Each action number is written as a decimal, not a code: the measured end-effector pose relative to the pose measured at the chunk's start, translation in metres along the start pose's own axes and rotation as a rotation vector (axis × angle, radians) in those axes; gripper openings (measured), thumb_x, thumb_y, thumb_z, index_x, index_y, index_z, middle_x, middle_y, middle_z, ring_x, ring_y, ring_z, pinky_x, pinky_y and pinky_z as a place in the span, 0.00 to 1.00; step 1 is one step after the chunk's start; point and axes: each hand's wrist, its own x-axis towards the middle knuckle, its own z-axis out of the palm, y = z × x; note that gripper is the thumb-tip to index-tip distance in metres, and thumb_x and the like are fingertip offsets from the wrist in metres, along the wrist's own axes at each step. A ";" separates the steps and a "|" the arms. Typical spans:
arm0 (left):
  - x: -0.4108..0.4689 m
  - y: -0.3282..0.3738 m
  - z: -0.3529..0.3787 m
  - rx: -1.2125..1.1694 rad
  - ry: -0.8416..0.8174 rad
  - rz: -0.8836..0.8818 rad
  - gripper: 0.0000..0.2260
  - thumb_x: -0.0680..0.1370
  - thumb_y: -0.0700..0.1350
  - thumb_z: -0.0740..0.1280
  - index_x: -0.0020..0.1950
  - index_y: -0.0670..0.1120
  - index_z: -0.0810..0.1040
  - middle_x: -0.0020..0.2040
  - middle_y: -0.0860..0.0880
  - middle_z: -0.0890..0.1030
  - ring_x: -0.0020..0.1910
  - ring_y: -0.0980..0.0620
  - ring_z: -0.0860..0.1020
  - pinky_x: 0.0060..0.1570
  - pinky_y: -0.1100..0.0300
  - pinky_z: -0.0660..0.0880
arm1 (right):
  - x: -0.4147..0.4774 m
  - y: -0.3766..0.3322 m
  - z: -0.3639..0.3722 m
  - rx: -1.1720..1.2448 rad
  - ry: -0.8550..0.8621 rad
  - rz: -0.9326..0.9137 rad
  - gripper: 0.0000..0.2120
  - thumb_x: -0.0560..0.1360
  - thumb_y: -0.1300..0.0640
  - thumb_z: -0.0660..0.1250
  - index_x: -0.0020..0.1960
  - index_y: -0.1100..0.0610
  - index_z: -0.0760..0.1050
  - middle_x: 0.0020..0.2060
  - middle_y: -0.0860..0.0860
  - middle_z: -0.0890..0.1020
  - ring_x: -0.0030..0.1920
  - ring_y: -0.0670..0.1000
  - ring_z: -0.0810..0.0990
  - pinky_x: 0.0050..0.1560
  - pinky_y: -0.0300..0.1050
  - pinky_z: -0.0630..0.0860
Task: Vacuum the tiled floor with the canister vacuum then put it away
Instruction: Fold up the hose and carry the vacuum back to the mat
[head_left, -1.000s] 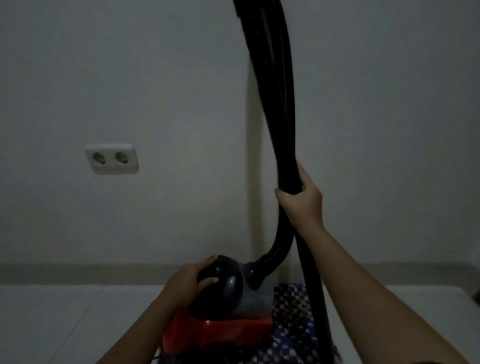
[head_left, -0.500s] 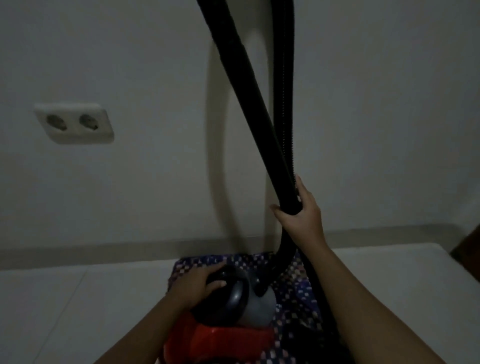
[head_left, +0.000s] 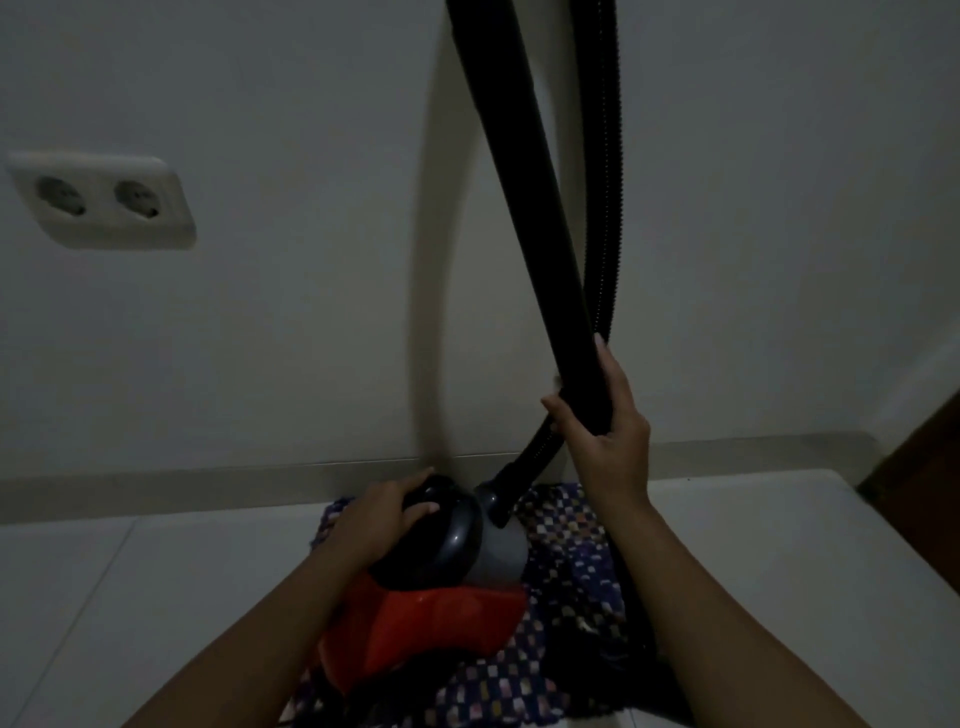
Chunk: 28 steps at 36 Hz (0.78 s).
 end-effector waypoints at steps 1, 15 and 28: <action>0.002 0.000 -0.002 0.002 0.001 0.007 0.21 0.78 0.54 0.64 0.71 0.56 0.69 0.65 0.49 0.78 0.64 0.49 0.76 0.60 0.57 0.71 | 0.001 0.000 -0.001 -0.009 -0.011 -0.017 0.32 0.68 0.34 0.67 0.69 0.30 0.60 0.54 0.48 0.82 0.54 0.44 0.81 0.57 0.40 0.78; 0.015 -0.024 -0.005 0.103 0.063 -0.111 0.24 0.79 0.53 0.62 0.75 0.57 0.62 0.68 0.47 0.75 0.64 0.44 0.74 0.59 0.56 0.71 | 0.021 -0.019 0.019 0.158 -0.043 -0.101 0.29 0.67 0.32 0.65 0.67 0.30 0.62 0.53 0.43 0.79 0.52 0.46 0.79 0.55 0.43 0.78; 0.030 -0.041 0.018 0.100 0.059 -0.033 0.22 0.83 0.48 0.54 0.77 0.55 0.56 0.75 0.45 0.64 0.70 0.43 0.68 0.66 0.56 0.67 | 0.025 0.010 0.044 0.189 -0.041 -0.132 0.28 0.73 0.36 0.60 0.71 0.35 0.57 0.36 0.40 0.80 0.31 0.42 0.74 0.35 0.37 0.76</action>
